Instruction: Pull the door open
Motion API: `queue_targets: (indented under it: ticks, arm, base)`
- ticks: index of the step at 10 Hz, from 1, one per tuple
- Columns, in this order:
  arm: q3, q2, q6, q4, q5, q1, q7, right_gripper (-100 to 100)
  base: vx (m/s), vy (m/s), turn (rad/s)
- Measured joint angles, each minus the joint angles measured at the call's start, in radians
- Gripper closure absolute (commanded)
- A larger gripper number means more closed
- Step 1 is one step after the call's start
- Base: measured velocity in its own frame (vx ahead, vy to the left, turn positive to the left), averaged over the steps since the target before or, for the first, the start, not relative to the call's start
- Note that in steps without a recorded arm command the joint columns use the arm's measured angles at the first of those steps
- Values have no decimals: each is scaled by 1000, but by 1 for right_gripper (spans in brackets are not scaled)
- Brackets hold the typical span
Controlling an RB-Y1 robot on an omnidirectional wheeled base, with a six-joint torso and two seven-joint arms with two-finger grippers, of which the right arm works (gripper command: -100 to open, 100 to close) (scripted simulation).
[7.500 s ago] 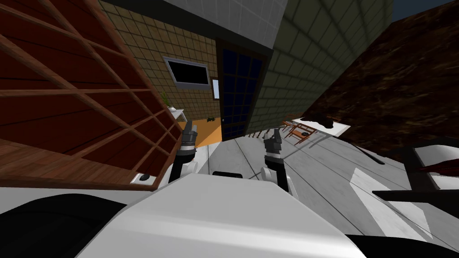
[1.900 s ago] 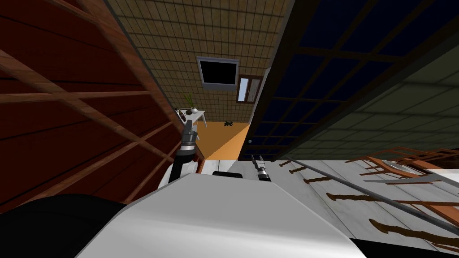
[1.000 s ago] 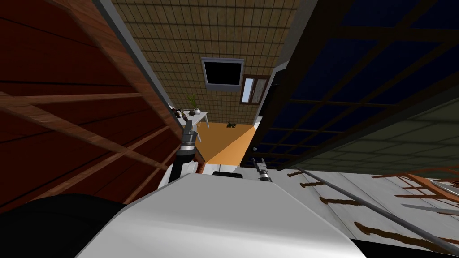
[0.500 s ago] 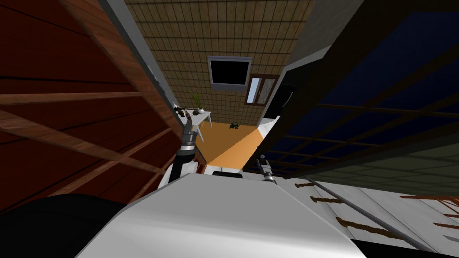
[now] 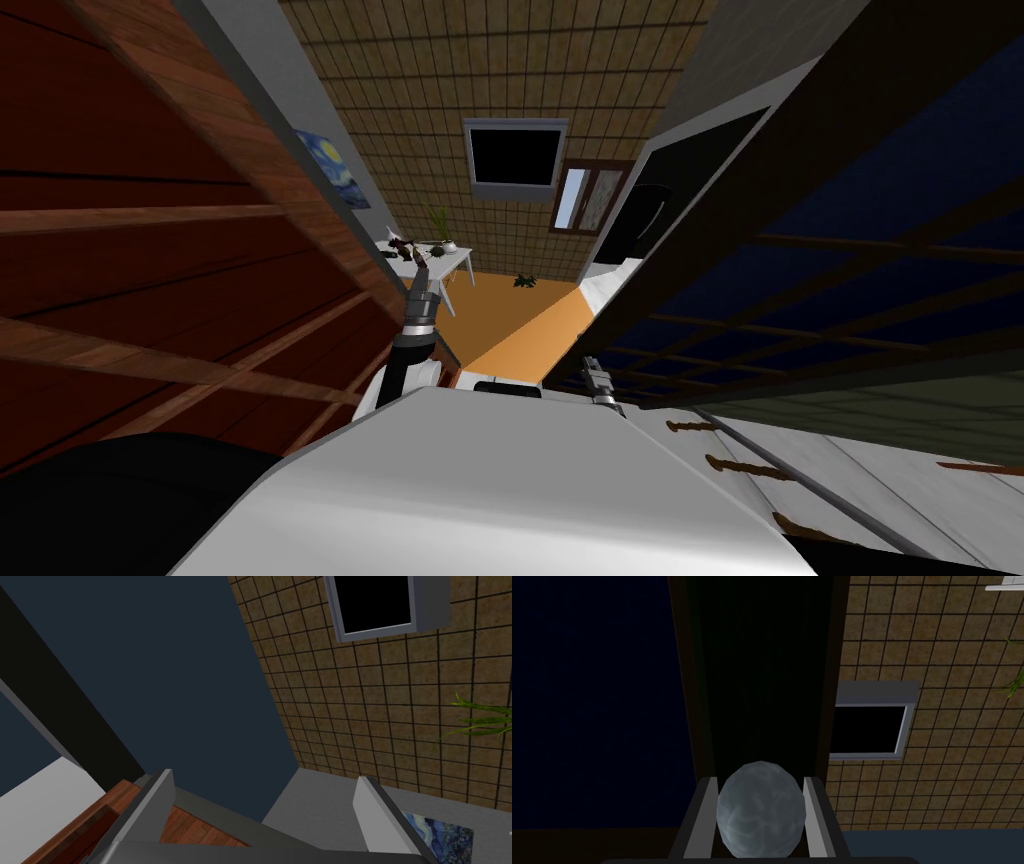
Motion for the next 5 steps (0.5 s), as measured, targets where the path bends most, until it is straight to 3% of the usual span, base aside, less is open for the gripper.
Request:
queue_targets:
  ticks: [3,5]
  arm:
    - [1,0,3,1,1,1,0,100]
    - [0,0,5,2,-5,1,-14,100]
  base:
    - [-6,0,0]
    - [-60,-29,114]
